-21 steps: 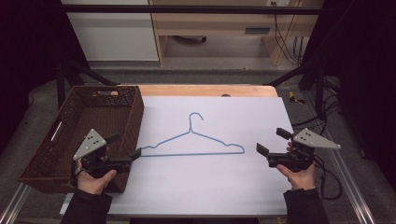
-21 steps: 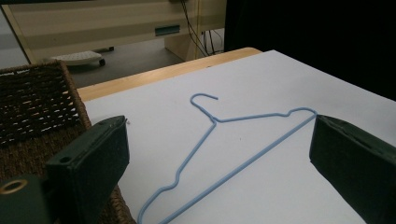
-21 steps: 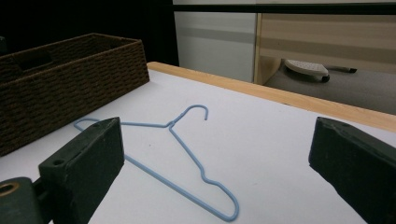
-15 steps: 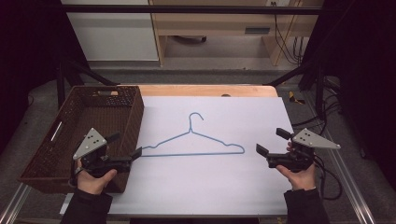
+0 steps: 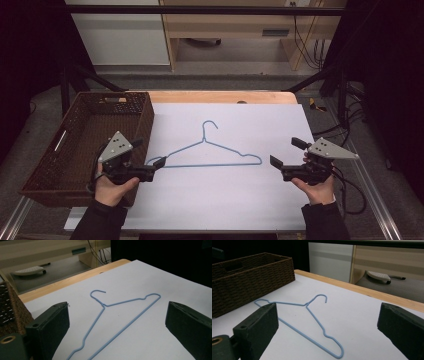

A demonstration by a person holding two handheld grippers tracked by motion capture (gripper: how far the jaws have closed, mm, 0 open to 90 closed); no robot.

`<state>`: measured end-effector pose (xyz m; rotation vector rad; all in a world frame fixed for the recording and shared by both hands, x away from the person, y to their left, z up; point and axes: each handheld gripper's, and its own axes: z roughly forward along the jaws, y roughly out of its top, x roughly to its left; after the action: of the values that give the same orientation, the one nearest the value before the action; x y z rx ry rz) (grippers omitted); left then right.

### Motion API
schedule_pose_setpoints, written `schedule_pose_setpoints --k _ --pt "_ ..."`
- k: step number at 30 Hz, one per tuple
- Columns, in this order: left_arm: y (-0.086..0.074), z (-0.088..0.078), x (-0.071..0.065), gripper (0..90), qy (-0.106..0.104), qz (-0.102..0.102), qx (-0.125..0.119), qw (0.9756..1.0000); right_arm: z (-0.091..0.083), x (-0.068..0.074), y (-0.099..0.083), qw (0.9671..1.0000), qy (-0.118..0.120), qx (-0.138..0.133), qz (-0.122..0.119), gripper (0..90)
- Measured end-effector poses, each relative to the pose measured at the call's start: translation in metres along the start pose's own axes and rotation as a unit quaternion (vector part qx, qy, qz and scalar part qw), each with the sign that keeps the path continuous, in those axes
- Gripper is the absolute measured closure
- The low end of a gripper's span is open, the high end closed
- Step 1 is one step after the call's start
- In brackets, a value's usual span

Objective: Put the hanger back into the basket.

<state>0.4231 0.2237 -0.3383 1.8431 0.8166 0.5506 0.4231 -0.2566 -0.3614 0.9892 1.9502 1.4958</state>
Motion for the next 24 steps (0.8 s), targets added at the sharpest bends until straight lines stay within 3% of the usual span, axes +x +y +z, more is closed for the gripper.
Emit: schedule_pose_setpoints --k 6,14,24 --pt "0.015 0.022 0.006 5.6 -0.01 0.004 0.032 0.9994 0.003 0.003 0.0 1.0 0.003 0.006 -0.002 3.7" --pt "0.033 0.053 0.001 5.7 -0.028 0.014 0.069 0.9971 0.003 0.003 0.0 1.0 0.005 0.008 -0.001 3.9" --pt "0.048 0.088 -0.002 7.2 -0.033 0.039 0.116 0.992 0.003 0.003 0.0 0.9999 0.006 0.009 -0.001 3.8"
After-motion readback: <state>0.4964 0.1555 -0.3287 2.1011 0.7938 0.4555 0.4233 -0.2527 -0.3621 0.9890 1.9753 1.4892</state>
